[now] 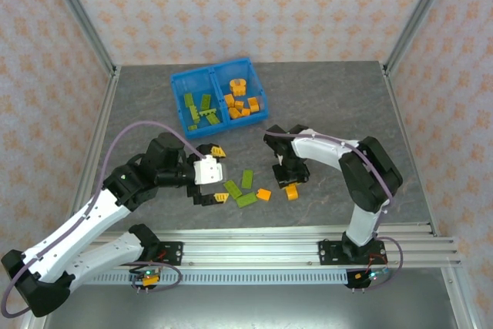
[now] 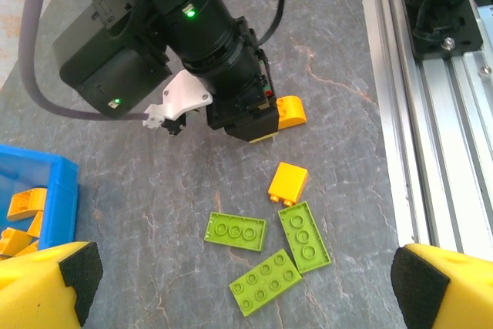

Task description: Sort the legos into containers by color

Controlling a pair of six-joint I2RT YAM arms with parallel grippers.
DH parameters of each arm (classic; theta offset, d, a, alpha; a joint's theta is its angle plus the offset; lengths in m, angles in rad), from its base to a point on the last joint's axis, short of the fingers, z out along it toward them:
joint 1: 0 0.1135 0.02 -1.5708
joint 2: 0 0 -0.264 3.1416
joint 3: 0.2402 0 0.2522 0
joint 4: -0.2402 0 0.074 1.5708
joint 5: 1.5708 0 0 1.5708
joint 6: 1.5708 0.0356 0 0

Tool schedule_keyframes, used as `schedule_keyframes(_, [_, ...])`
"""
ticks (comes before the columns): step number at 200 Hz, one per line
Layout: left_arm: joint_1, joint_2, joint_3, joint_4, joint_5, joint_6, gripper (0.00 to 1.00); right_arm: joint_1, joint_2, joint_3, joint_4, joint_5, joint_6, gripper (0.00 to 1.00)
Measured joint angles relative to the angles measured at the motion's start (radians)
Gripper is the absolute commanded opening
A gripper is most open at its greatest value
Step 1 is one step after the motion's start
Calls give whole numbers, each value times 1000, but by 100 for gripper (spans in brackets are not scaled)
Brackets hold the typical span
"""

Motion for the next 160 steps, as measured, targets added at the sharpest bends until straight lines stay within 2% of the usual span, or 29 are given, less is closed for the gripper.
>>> schedule_keyframes(11, [0, -1, -7, 21, -8, -21, 100, 0, -33, 11, -11, 5, 3, 25])
schedule_keyframes(56, [0, -17, -24, 101, -93, -108, 100, -1, -218, 171, -14, 67, 47, 26])
schedule_keyframes(79, [0, -45, -34, 137, -159, -150, 100, -1, -248, 286, -8, 114, 79, 26])
schedule_keyframes(125, [0, -72, -55, 191, -317, -265, 100, -1, -154, 520, 90, 243, 129, 26])
schedule_keyframes(160, [0, -57, -58, 180, -370, -336, 100, -4, 72, 747, 166, 389, 125, 26])
